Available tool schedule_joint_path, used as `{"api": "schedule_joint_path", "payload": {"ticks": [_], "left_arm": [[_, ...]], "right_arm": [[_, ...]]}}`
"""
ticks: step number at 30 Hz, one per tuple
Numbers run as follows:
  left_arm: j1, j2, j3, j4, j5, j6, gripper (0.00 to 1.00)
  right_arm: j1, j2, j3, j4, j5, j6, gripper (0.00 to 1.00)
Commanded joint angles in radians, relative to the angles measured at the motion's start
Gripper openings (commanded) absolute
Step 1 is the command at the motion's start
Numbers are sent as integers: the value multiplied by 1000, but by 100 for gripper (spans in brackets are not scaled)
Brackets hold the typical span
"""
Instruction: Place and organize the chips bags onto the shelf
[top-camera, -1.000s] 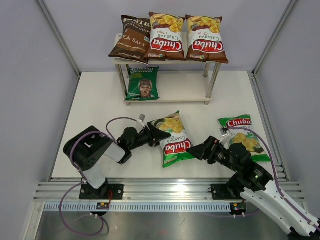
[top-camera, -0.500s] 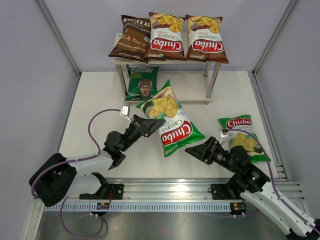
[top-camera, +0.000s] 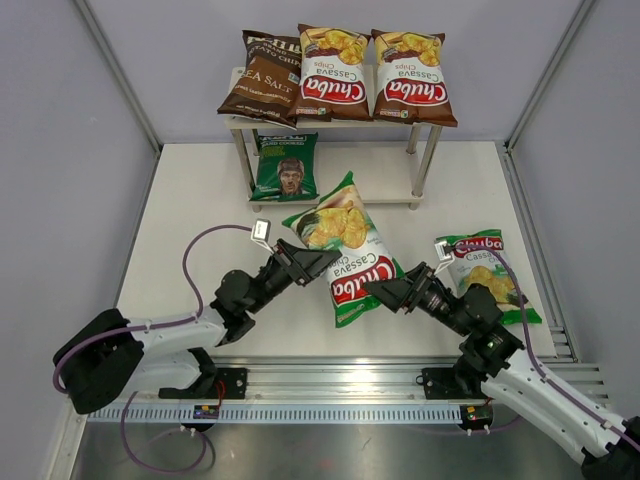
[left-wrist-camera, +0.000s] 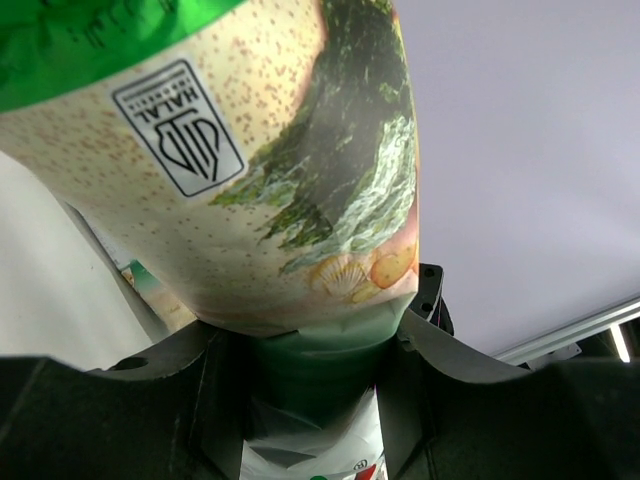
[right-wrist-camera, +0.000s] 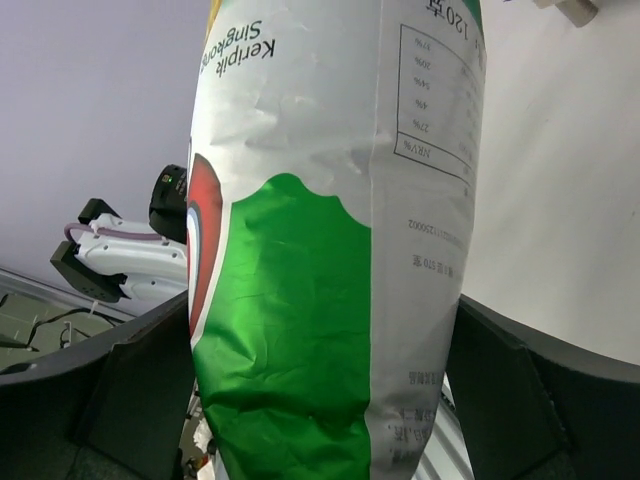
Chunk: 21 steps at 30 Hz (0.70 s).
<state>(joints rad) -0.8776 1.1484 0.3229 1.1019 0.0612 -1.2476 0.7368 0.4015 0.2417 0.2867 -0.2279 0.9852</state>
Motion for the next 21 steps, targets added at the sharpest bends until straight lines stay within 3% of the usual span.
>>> {"api": "schedule_joint_path", "payload": {"ticks": [1,4,5,6,10,11,13,14,16,17,21], "left_arm": [[-31,22,42,153,-18,-16,28],[-37,45,38,182,-6,-36,28],[-37,50,38,184,0,-39,29],[-37,51,36,185,0,-41,31],[-29,16,22,112,-20,0,54],[-23,-25,21,42,-38,13,65],[-15,-82,16,-55,-57,56,79],[-8,-116,16,-179,-116,72,90],[-3,-244,30,-366,-179,126,98],[-3,-289,54,-557,-255,152,99],[-1,-508,140,-1018,-458,232,99]], "right_arm": [[-2,46,18,149,73,-31,99],[-2,60,4,213,107,-28,97],[-4,63,5,229,113,-29,93],[-2,69,8,229,114,-33,81],[-4,86,7,221,147,-46,50],[-4,88,-4,224,172,-40,48],[-2,106,-16,238,200,-36,46],[-2,111,-24,246,222,-27,45],[-2,140,-33,261,275,-25,43],[-2,152,-28,266,315,-19,43],[-4,294,-4,330,378,-28,40]]}}
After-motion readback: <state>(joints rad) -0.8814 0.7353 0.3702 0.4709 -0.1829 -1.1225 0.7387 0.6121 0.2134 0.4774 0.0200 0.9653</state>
